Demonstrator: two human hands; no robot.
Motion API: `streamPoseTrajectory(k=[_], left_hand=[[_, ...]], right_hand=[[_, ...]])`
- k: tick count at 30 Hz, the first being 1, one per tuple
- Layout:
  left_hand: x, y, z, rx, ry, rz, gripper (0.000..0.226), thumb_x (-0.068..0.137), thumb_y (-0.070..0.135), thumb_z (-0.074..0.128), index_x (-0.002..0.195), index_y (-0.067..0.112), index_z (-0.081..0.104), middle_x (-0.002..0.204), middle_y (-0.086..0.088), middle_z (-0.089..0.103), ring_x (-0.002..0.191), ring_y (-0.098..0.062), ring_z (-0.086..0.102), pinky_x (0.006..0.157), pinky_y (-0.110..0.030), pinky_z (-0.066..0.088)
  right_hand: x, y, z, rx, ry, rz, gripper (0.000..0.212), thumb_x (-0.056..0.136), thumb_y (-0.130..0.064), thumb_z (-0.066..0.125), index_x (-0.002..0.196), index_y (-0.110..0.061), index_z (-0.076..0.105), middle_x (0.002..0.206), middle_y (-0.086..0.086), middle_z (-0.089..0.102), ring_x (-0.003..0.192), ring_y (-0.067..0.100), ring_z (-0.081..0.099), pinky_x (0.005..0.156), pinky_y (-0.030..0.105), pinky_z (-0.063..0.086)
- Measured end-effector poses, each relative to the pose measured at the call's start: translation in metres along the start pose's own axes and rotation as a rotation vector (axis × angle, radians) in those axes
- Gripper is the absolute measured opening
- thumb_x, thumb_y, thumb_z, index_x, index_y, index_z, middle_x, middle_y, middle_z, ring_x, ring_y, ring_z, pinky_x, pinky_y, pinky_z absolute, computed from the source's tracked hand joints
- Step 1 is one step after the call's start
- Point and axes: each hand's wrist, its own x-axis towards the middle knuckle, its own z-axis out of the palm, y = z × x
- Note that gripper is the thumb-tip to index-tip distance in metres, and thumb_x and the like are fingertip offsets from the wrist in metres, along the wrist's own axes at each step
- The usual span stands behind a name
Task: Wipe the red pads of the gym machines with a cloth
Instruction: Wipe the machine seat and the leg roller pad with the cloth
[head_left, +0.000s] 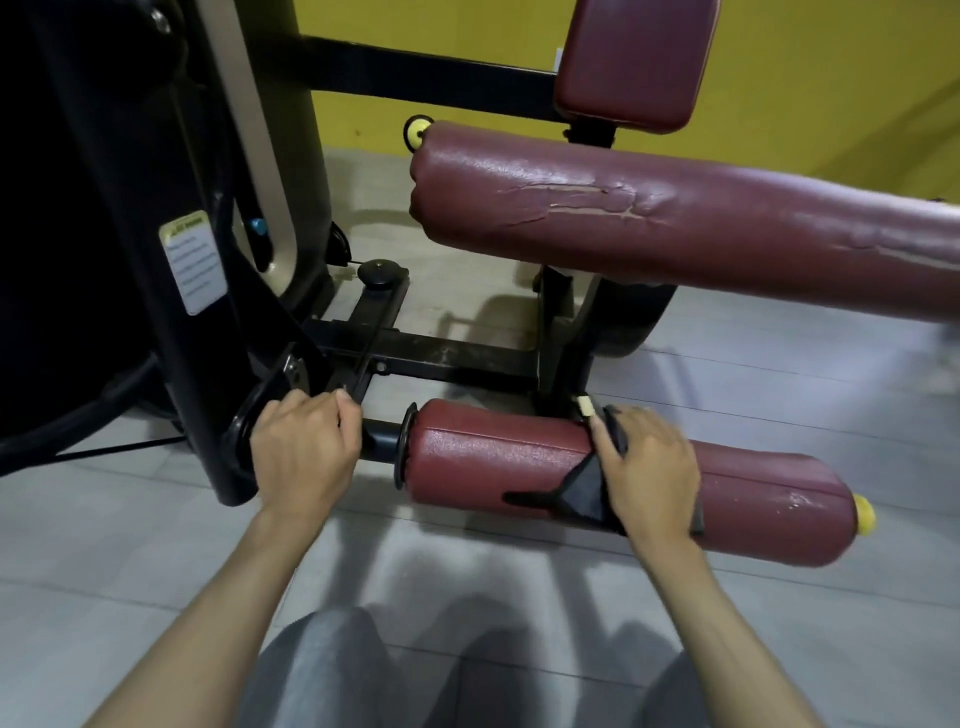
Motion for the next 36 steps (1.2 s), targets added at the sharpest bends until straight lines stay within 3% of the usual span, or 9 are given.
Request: streamPoseTrajectory(k=[6, 9, 16, 21, 25, 28, 30, 32, 36], left_hand=[[0.003, 0.005, -0.001, 0.044, -0.066, -0.003, 0.050, 0.102, 0.018, 0.040, 0.058, 0.007, 0.061, 0.053, -0.009, 0.057, 0.061, -0.031, 0.055, 0.064, -0.043, 0.037], [0.004, 0.001, -0.002, 0.050, -0.089, 0.047, 0.050, 0.101, 0.019, 0.039, 0.056, 0.008, 0.057, 0.054, -0.010, 0.058, 0.062, -0.033, 0.056, 0.064, -0.045, 0.037], [0.003, 0.005, -0.010, 0.027, -0.109, 0.032, 0.061, 0.105, 0.028, 0.033, 0.057, 0.002, 0.060, 0.054, -0.018, 0.056, 0.063, -0.037, 0.056, 0.066, -0.046, 0.038], [-0.003, 0.003, -0.013, 0.042, -0.120, 0.063, 0.067, 0.109, 0.034, 0.027, 0.062, 0.004, 0.065, 0.057, -0.021, 0.056, 0.065, -0.040, 0.057, 0.067, -0.049, 0.038], [-0.003, 0.005, -0.015, 0.039, -0.110, 0.062, 0.065, 0.109, 0.035, 0.029, 0.066, 0.006, 0.069, 0.060, -0.024, 0.058, 0.068, -0.043, 0.058, 0.067, -0.048, 0.036], [-0.001, 0.012, -0.022, 0.000, -0.104, 0.077, 0.059, 0.106, 0.035, 0.034, 0.064, 0.010, 0.067, 0.059, -0.020, 0.059, 0.068, -0.041, 0.060, 0.068, -0.046, 0.036], [-0.003, 0.017, -0.023, -0.010, -0.109, 0.050, 0.057, 0.105, 0.035, 0.037, 0.062, 0.010, 0.065, 0.058, -0.018, 0.059, 0.065, -0.041, 0.060, 0.068, -0.045, 0.037], [-0.003, 0.022, -0.026, -0.033, -0.104, -0.014, 0.053, 0.101, 0.029, 0.041, 0.060, 0.008, 0.067, 0.055, -0.020, 0.058, 0.059, -0.041, 0.059, 0.067, -0.045, 0.040], [-0.006, 0.018, -0.028, -0.079, -0.116, -0.027, 0.046, 0.094, 0.022, 0.045, 0.060, 0.005, 0.069, 0.053, -0.021, 0.056, 0.056, -0.043, 0.057, 0.059, -0.043, 0.044]], right_hand=[[0.000, -0.135, 0.038, 0.063, -0.036, -0.154, 0.036, 0.100, -0.047, 0.056, 0.088, -0.020, 0.075, 0.087, 0.001, 0.074, 0.081, 0.024, 0.069, 0.076, 0.037, 0.052], [-0.003, -0.185, 0.054, 0.105, -0.079, -0.247, 0.036, 0.099, -0.047, 0.053, 0.092, -0.018, 0.074, 0.095, 0.001, 0.073, 0.089, 0.024, 0.069, 0.077, 0.039, 0.054], [0.006, -0.074, 0.026, 0.038, -0.099, -0.375, 0.023, 0.088, -0.045, 0.070, 0.098, -0.025, 0.070, 0.092, -0.007, 0.070, 0.082, 0.017, 0.069, 0.055, 0.029, 0.046], [0.010, 0.069, -0.013, -0.015, -0.090, -0.083, 0.033, 0.099, -0.054, 0.054, 0.113, -0.028, 0.069, 0.101, -0.001, 0.072, 0.090, 0.027, 0.069, 0.065, 0.038, 0.054], [0.013, 0.153, -0.042, 0.048, -0.024, 0.171, 0.038, 0.105, -0.049, 0.045, 0.110, -0.021, 0.070, 0.102, 0.005, 0.072, 0.095, 0.035, 0.064, 0.096, 0.052, 0.048], [0.007, 0.133, -0.037, 0.050, 0.053, 0.212, 0.048, 0.104, -0.057, 0.040, 0.092, -0.020, 0.067, 0.086, -0.001, 0.066, 0.082, 0.030, 0.063, 0.070, 0.036, 0.043], [0.002, 0.094, -0.030, 0.012, 0.073, 0.197, 0.043, 0.104, -0.057, 0.043, 0.097, -0.024, 0.070, 0.088, -0.002, 0.068, 0.081, 0.027, 0.065, 0.060, 0.033, 0.042], [-0.006, 0.045, -0.017, 0.056, 0.080, 0.120, 0.035, 0.104, -0.053, 0.049, 0.103, -0.026, 0.071, 0.094, -0.003, 0.072, 0.086, 0.025, 0.068, 0.066, 0.036, 0.050], [-0.024, -0.029, 0.013, 0.194, 0.101, -0.151, 0.030, 0.102, -0.047, 0.060, 0.114, -0.024, 0.074, 0.118, -0.007, 0.074, 0.117, 0.014, 0.066, 0.097, 0.032, 0.052]])
